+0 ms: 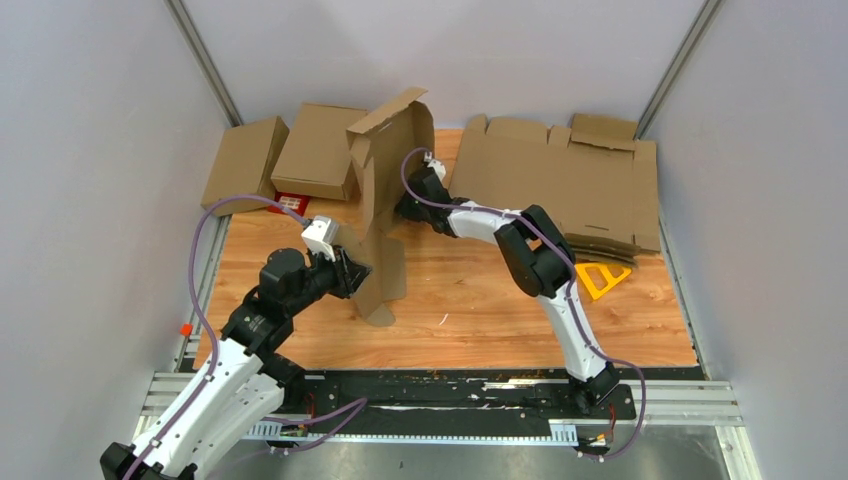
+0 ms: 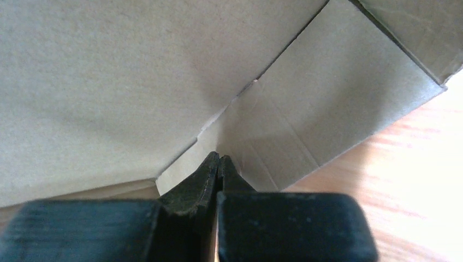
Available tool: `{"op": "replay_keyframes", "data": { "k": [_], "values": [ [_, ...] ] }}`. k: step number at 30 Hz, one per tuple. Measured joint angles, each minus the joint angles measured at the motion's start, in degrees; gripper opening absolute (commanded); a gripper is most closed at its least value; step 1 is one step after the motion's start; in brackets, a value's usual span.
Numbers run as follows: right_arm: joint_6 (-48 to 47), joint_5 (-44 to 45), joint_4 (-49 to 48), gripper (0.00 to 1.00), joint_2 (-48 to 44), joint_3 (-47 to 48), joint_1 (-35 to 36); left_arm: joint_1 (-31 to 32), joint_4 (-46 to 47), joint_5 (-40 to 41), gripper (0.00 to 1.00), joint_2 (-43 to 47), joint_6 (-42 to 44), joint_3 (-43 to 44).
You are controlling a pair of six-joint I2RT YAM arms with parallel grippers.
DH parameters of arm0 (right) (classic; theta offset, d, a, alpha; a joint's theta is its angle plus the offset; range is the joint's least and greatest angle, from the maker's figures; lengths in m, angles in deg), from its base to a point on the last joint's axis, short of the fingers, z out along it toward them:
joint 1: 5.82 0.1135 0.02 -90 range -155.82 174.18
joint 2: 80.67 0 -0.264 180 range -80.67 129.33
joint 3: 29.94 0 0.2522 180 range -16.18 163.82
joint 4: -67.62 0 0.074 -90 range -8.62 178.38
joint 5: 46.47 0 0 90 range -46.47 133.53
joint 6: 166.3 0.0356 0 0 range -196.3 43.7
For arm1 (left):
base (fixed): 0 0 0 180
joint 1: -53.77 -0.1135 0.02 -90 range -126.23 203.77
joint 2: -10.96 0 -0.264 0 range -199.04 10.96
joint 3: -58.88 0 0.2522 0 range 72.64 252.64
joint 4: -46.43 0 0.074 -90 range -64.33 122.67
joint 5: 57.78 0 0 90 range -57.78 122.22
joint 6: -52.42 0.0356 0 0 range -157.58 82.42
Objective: Fold the paper box
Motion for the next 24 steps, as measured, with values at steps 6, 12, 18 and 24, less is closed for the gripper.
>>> {"op": "replay_keyframes", "data": {
  "k": [6, 12, 18, 24],
  "values": [
    [1.0, 1.2, -0.8, 0.0, -3.9, -6.0, 1.0, 0.0, -0.1, 0.3, 0.3, 0.2, 0.0, 0.0],
    [-0.3, -1.7, -4.0, 0.22, -5.5, -9.3, 1.9, 0.0, -0.3, 0.6, 0.17, 0.6, 0.2, 0.0],
    [-7.9, -7.2, -7.1, 0.49, -12.0, -18.2, 1.0, 0.0, -0.3, 1.7, 0.18, 0.7, 0.8, 0.1],
    [-17.1, -6.3, -7.2, 0.81, -22.8, -24.2, -0.7, 0.0, -0.4, 1.9, 0.19, 0.7, 0.9, 0.1]
  ]
}}
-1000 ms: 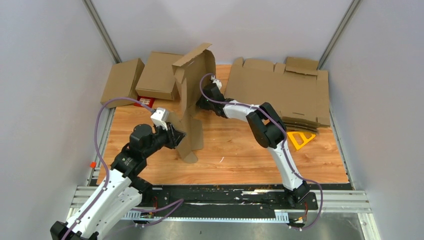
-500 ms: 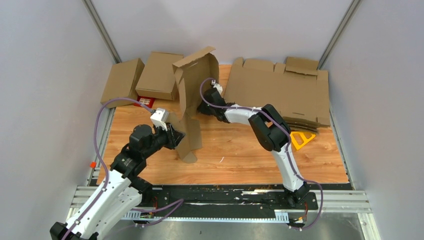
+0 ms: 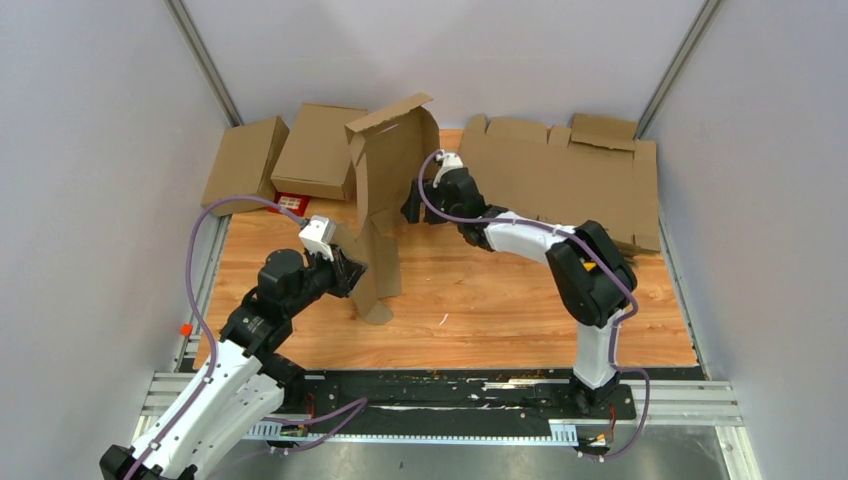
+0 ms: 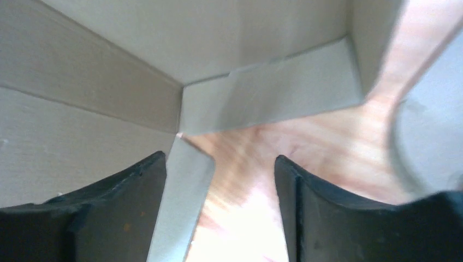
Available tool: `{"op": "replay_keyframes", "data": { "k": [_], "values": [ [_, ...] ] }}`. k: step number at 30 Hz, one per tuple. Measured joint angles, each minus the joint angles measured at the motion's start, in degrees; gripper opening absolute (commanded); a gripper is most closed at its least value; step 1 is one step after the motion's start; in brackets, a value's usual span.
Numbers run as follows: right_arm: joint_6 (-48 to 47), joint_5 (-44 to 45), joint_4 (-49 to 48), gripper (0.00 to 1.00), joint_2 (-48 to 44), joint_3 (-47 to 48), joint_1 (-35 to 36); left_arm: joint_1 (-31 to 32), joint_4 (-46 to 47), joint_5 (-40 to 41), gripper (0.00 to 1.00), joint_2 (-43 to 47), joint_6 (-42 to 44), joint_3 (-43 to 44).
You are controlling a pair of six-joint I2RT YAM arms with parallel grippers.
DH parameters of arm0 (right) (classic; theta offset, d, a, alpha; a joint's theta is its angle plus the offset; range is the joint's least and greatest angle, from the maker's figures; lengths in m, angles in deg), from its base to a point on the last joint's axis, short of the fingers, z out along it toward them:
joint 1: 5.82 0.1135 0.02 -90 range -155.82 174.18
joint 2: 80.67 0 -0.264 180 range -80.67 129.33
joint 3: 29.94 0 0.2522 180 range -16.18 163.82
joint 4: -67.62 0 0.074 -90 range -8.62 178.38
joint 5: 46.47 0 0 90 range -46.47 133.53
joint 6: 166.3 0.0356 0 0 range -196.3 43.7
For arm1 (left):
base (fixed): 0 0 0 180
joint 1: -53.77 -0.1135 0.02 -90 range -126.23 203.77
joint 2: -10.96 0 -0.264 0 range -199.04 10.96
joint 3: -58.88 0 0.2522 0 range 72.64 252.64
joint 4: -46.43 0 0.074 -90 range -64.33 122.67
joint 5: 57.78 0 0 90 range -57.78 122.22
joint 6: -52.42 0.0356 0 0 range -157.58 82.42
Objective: Fold the paper box
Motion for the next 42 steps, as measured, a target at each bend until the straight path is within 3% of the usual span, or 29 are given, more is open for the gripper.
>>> {"op": "replay_keyframes", "data": {
  "k": [3, 14, 20, 22, 25, 26, 32, 36, 42],
  "values": [
    [-3.4, 1.6, -0.3, 0.88, -3.6, -0.5, -2.0, 0.0, 0.0, 0.0, 0.2, 0.0, 0.0, 0.0],
    [-18.5, 3.4, -2.7, 0.82, -0.4, 3.7, -9.3, 0.0, -0.5, 0.0, 0.22, -0.4, 0.0, 0.0],
    [-22.7, 0.7, -4.8, 0.49, 4.3, 7.8, -8.5, 0.0, -0.1, 0.1, 0.22, -1.3, 0.0, 0.0],
    [-23.0, -0.1, -5.4, 0.29, 5.5, 9.0, -8.3, 0.0, 0.2, 0.2, 0.15, -1.4, 0.0, 0.0],
    [-23.3, -0.7, -5.7, 0.1, 5.8, 9.1, -7.9, 0.0, 1.2, 0.4, 0.0, -1.4, 0.1, 0.0],
    [-23.1, -0.6, -5.9, 0.06, 5.8, 9.1, -7.6, 0.0, 1.7, 0.6, 0.0, -1.4, 0.1, 0.0],
    [-22.3, 2.8, -5.9, 0.05, 4.0, 7.1, -5.7, 0.0, 3.7, 1.2, 0.0, -3.5, 0.1, 0.8],
    [-20.0, 7.6, -4.6, 0.0, -2.7, 0.1, -2.3, 0.0, 4.3, 1.5, 0.0, -4.0, 0.5, 1.0],
    [-15.7, 18.0, -0.1, 0.04, -12.5, -6.3, 4.9, 0.0, 5.6, -2.2, 0.0, -4.2, 0.3, 1.0]
  ]
}}
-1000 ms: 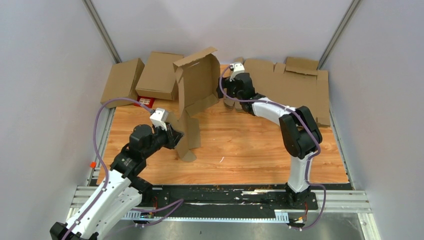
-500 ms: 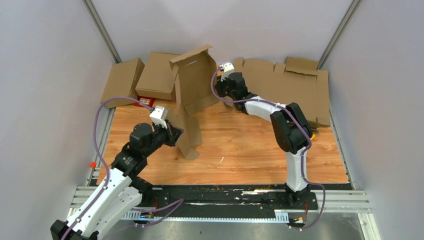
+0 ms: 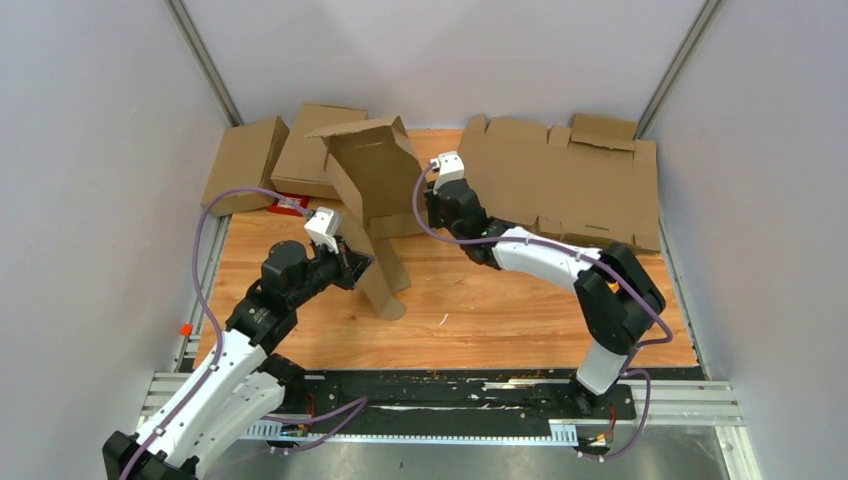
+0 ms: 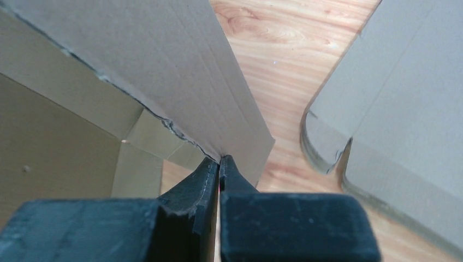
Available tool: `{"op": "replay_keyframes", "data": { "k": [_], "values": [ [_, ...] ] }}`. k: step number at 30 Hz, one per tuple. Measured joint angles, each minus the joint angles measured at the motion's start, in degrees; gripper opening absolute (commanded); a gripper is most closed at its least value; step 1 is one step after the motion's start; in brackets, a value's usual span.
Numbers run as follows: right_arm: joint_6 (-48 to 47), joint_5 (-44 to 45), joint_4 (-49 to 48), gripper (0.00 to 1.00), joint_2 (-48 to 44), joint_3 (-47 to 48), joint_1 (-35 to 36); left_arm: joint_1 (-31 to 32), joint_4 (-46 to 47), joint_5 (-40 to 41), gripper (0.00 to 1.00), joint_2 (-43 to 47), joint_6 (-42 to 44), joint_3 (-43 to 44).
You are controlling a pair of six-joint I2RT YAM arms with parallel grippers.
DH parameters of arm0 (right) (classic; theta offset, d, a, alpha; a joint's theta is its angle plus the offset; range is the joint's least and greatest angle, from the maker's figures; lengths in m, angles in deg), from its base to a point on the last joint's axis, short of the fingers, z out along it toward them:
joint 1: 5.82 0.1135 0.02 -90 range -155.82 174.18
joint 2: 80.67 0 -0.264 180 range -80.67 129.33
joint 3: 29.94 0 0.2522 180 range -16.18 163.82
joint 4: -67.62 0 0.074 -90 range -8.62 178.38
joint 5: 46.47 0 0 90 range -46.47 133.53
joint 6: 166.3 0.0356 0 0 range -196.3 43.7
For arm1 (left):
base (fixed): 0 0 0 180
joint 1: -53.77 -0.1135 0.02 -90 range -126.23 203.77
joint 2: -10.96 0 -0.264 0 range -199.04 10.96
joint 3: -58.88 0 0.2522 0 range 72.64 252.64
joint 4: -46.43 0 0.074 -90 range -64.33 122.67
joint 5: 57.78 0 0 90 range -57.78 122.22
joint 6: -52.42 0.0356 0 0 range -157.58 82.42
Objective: Fold the paper box
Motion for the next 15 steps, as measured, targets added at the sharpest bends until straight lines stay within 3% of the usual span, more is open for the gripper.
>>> {"op": "replay_keyframes", "data": {
  "k": [2, 5, 8, 11, 12, 15],
  "values": [
    [1.9, 3.4, 2.5, 0.09, -1.6, -0.4, 2.2, 0.0, 0.9, -2.8, 0.0, -1.0, -0.5, 0.4],
    [6.4, 6.4, 7.7, 0.25, -3.2, -0.5, 4.5, 0.0, 1.3, -6.4, 0.0, -2.9, -1.1, 2.5],
    [12.6, 6.2, 14.6, 0.4, -4.8, -0.5, 5.8, 0.0, 0.0, -9.9, 0.01, -5.3, -2.0, 6.3],
    [17.0, 4.3, 20.0, 0.49, -7.5, -1.9, 6.6, 0.0, -5.4, -11.9, 0.02, -8.1, -2.3, 12.9],
    [18.1, 3.4, 21.0, 0.55, -8.9, -3.0, 6.8, 0.0, -7.4, -12.7, 0.03, -9.0, -2.3, 15.0],
    [20.7, 0.6, 22.9, 0.85, -15.3, -8.3, 7.0, 0.0, -15.1, -14.9, 0.06, -12.6, -1.9, 23.6]
  ]
}}
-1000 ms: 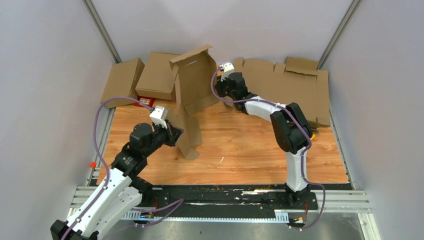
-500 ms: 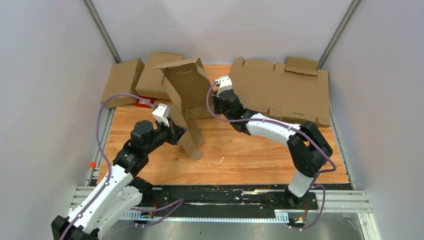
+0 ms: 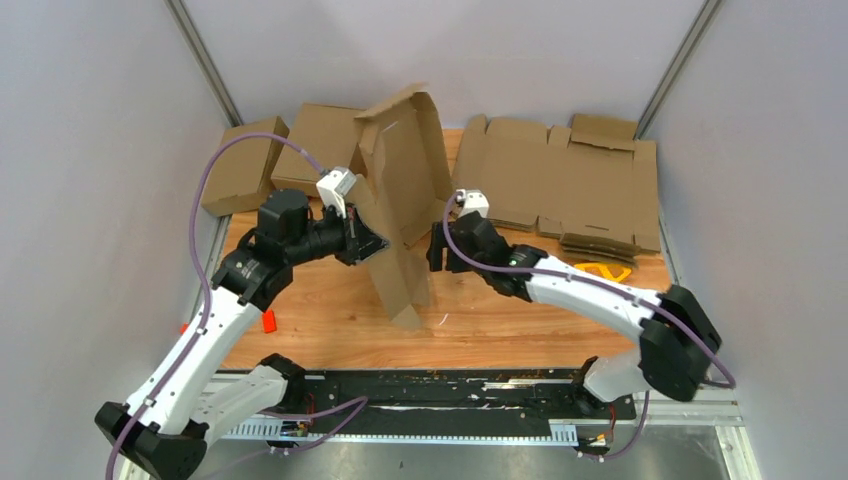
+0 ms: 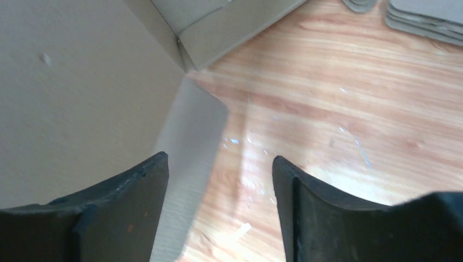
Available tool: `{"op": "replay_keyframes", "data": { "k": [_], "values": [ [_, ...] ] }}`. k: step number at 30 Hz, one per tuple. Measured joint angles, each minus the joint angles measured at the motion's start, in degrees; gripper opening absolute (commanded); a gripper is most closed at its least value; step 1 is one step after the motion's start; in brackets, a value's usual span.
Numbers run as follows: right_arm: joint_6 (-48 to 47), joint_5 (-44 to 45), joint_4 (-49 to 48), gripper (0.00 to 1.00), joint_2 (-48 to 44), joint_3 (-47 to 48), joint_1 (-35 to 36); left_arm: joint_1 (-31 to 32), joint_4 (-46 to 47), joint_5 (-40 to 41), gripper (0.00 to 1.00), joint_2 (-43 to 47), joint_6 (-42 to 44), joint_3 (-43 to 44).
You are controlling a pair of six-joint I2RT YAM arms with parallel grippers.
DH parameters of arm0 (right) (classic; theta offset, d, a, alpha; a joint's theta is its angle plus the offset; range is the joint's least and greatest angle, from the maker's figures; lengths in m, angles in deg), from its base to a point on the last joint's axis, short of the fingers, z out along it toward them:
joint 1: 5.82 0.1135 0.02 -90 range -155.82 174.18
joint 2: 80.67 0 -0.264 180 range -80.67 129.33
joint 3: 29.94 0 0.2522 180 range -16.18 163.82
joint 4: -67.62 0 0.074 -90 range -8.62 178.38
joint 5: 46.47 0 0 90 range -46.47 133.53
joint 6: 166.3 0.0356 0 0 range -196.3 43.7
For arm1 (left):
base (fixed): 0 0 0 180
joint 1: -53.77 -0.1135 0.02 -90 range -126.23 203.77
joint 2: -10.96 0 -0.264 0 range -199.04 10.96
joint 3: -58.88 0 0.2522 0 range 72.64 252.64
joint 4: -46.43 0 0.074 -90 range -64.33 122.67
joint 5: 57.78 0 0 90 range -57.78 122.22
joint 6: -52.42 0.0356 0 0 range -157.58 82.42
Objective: Fold the paper box
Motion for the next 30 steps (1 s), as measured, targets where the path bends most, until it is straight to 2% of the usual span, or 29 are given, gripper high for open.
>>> {"op": "replay_keyframes", "data": {
  "k": [2, 5, 8, 11, 16, 19, 23, 30],
  "values": [
    [0.3, -0.4, 1.3, 0.98, -5.0, -3.3, 0.0, 0.0, -5.0, -0.2, 0.07, -1.9, 0.6, 4.5],
    [-1.7, -0.5, 1.3, 0.98, -12.9, -7.1, -1.2, 0.0, -10.2, 0.8, 0.06, -3.5, 1.4, 8.4],
    [-4.2, -3.3, 0.9, 0.98, -16.8, -7.1, -6.2, -1.0, -12.9, 0.8, 0.06, -3.5, 1.4, 8.6],
    [-7.1, -5.9, 1.0, 0.97, -17.1, -6.6, -11.8, -2.4, -16.6, 0.7, 0.06, -3.3, 1.4, 9.7],
    [-10.4, -10.8, 1.3, 0.96, -12.8, -4.6, -17.8, -3.2, -26.2, 1.0, 0.03, -3.0, 3.8, 18.3],
    [-11.1, -14.3, 1.3, 0.96, -11.6, -4.2, -20.5, -3.2, -30.3, -2.0, 0.01, -1.8, 5.7, 22.2],
    [-11.5, -14.9, 1.3, 0.96, -13.2, -4.4, -22.2, -2.9, -33.2, -6.5, 0.0, -0.8, 6.9, 22.8],
    [-11.7, -9.0, 1.9, 1.0, -20.8, -6.1, -24.1, -2.9, -27.5, -20.4, 0.0, -2.2, 3.3, 17.7]
  ]
}}
